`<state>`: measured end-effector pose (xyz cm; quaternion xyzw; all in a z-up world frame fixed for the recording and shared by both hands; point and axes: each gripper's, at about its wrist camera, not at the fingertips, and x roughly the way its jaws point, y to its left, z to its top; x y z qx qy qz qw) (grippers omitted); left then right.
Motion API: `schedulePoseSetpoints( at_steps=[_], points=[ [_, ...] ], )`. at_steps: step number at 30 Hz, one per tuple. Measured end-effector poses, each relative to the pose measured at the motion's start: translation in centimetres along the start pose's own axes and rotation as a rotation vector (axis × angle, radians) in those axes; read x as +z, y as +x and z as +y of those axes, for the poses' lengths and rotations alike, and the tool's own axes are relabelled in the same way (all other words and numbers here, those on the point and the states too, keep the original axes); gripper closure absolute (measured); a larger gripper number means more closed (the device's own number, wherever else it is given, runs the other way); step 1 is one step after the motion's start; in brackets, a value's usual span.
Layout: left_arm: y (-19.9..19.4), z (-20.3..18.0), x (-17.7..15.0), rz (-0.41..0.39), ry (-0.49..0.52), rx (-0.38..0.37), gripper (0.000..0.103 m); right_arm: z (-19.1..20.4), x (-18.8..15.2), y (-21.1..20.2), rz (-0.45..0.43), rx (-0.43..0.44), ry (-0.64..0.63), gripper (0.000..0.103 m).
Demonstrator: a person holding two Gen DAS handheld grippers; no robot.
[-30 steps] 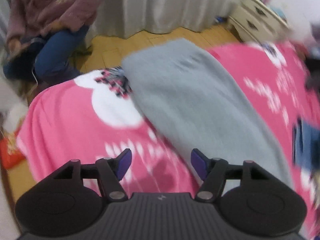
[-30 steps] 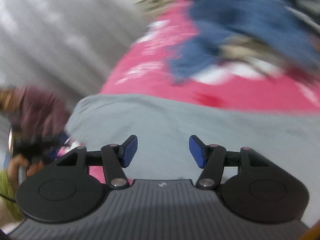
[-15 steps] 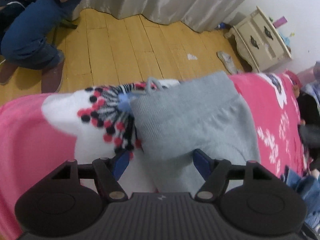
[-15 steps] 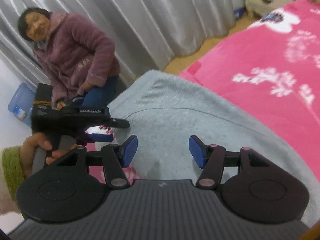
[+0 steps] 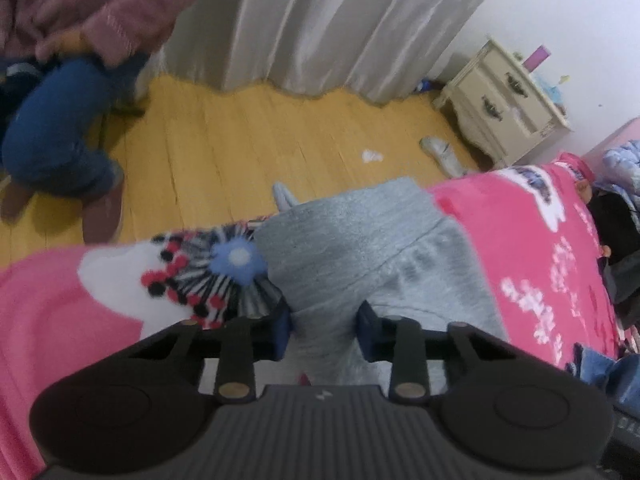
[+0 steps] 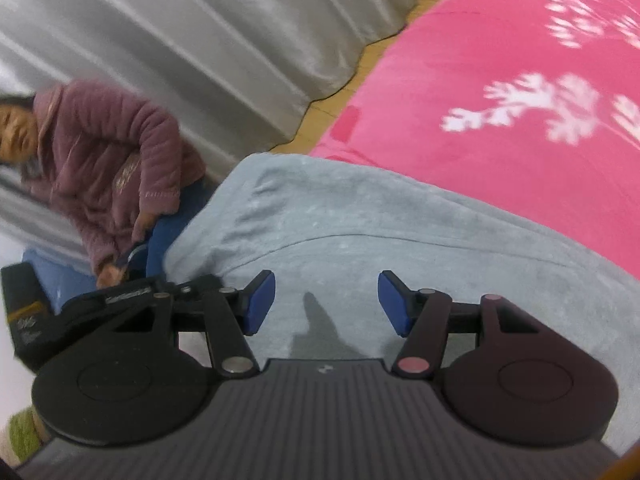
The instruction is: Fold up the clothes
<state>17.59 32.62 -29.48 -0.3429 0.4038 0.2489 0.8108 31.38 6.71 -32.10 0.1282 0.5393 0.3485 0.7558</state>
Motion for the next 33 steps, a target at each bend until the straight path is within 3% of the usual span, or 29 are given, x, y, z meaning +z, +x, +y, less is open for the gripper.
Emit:
schedulePoseSetpoints(
  at_steps=[3, 10, 16, 19, 24, 28, 33],
  points=[
    [-2.6, -2.6, -0.4, -0.075, 0.086, -0.023, 0.073, -2.0, -0.6, -2.5, -0.05, 0.0, 0.087, 0.046],
    [-8.6, -10.6, -2.4, -0.226, 0.338, -0.12, 0.073, -8.5, -5.3, -13.2, -0.2, 0.001, 0.316, 0.046],
    [-13.7, -18.9, -7.6, -0.31, 0.51, -0.213, 0.074, -13.0, -11.6, -24.2, -0.298, -0.052, 0.38, 0.046],
    [-15.6, -23.0, -11.3, -0.315, 0.566, -0.272, 0.074, -15.1, -15.5, -29.4, -0.342, -0.075, 0.413, 0.046],
    [-17.5, -29.2, -19.1, -0.285, 0.7, -0.356, 0.074, -19.5, -22.2, -36.2, -0.416, -0.075, 0.544, 0.046],
    [-16.3, -33.1, -27.2, -0.177, 0.776, -0.419, 0.075, -23.1, -27.1, -39.3, -0.456, -0.094, 0.642, 0.046],
    [-13.7, -33.1, -39.0, -0.017, 0.998, -0.406, 0.074, -27.3, -31.9, -40.2, -0.477, -0.112, 0.758, 0.046]
  ],
)
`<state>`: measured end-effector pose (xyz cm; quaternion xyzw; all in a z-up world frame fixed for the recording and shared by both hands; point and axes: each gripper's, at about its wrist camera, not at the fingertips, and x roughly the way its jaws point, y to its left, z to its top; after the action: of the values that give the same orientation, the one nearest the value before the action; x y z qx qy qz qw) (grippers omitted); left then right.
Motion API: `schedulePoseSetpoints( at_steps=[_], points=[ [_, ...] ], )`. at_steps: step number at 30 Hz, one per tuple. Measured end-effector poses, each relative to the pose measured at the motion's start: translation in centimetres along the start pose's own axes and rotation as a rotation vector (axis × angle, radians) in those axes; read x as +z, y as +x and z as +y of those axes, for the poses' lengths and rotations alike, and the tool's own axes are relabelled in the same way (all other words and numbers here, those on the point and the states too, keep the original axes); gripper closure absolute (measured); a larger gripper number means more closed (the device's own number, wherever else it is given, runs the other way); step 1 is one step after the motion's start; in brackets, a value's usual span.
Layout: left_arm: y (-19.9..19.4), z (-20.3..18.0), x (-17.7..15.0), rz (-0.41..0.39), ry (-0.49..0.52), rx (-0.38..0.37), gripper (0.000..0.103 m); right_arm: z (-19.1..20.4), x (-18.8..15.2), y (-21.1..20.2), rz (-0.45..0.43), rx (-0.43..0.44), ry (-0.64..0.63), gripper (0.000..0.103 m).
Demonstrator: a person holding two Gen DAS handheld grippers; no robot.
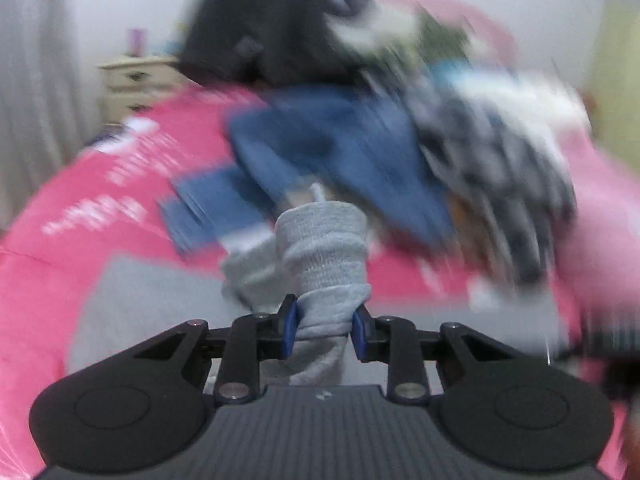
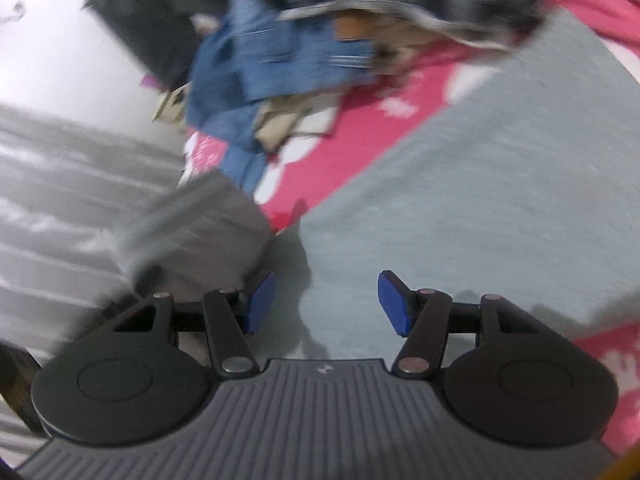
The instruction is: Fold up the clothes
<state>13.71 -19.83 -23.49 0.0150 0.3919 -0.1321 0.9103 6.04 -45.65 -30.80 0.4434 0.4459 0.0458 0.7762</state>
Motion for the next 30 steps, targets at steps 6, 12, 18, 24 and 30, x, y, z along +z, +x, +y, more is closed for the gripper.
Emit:
schedulePoseSetpoints(
  at_steps=[6, 12, 18, 24, 30],
  points=[
    [1.9, -4.0, -7.7, 0.237, 0.281, -0.036, 0.06, -3.5, -0.3, 2.3, 0.038, -0.049, 0.1, 0.046],
    [-1.5, -0.4, -6.5, 0.295, 0.176, -0.037, 0.051, 0.4, 1.1, 2.1, -0.027, -0.04, -0.1, 0.046],
    [-0.7, 3.1, -5.1, 0.285, 0.061, 0.06, 0.052, 8.1, 2.1, 6.5, 0.027, -0.028, -0.518, 0.042],
    [0.0, 3.2, -5.3, 0.289, 0.099, 0.054, 0.052, 10.0, 2.2, 13.2, 0.065, -0.106, -0.654, 0.044],
    [0.4, 3.0, -6.0, 0.303, 0.071, 0.032, 0.052, 10.5, 0.5, 15.6, 0.14, -0.145, -0.722, 0.085]
  ],
)
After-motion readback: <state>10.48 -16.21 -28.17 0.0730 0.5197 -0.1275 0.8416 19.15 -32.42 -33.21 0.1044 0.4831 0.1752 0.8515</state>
